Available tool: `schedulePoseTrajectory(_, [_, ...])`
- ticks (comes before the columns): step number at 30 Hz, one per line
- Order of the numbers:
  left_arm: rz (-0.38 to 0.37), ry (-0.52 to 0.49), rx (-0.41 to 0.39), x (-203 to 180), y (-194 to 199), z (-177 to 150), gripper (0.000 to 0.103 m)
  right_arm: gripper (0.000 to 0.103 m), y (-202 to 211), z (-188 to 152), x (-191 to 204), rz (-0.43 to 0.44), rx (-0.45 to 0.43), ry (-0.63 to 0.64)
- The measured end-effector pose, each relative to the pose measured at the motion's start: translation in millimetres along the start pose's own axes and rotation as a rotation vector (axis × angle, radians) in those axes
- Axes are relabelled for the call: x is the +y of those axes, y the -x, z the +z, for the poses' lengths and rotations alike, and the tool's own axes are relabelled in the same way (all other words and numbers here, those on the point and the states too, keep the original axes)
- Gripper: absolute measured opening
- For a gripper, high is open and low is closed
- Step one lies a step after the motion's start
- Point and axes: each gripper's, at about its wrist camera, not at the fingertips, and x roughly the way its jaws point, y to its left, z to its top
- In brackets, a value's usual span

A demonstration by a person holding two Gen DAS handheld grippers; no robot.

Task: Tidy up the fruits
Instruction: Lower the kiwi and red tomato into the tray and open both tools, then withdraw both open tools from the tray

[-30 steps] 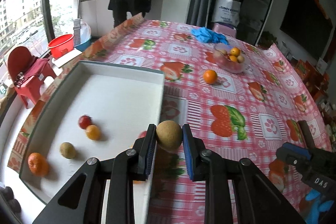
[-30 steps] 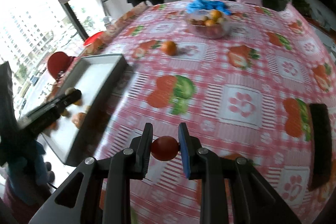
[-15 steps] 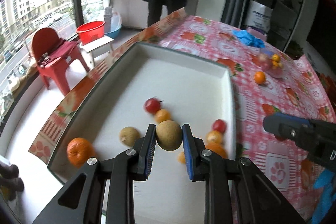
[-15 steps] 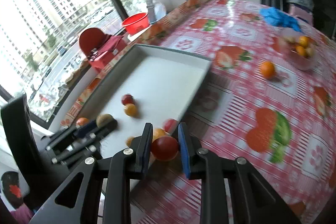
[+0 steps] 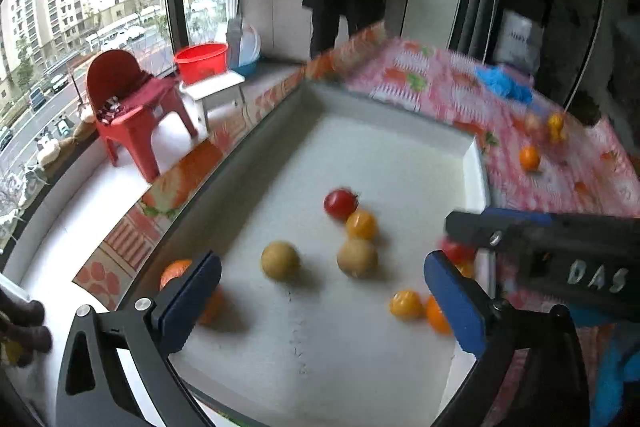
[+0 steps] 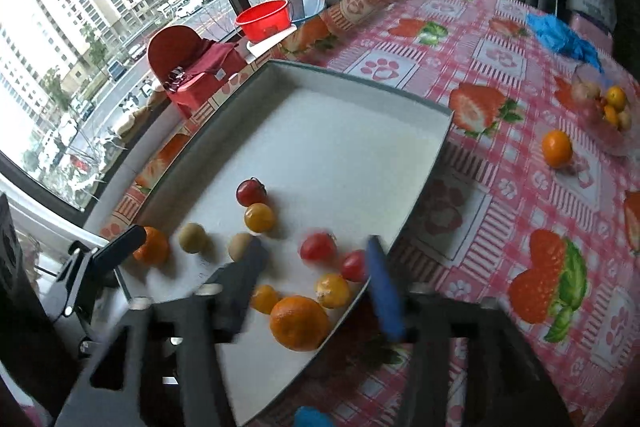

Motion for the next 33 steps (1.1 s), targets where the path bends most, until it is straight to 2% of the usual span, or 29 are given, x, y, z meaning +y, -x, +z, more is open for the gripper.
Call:
schedulePoseTrajectory(7, [0.004, -0.016, 0.100, -5, -16, -2, 0.102, 0.092, 13, 2, -3, -0.092, -0.030, 0.032])
schedulePoseTrajectory(9, [-0.010, -0.005, 0.129, -5, -19, -4, 0.102, 0.103, 16, 2, -5, -0.111, -0.040, 0.038])
schedulePoseTrajectory(16, [0.017, -0.056, 0.135, -20, -14, -5, 0.102, 0.103, 22, -3, -9, -0.107, -0.027, 0.067])
schedulePoseTrajectory(25, [0.020, -0.066, 0.150, -30, -12, -4, 0.102, 0.103, 28, -8, -17, -0.098, -0.025, 0.065])
schedulePoseTrajectory(33, [0.072, -0.117, 0.154, -44, -10, -6, 0.102, 0.103, 30, -11, -21, -0.101, -0.024, 0.059])
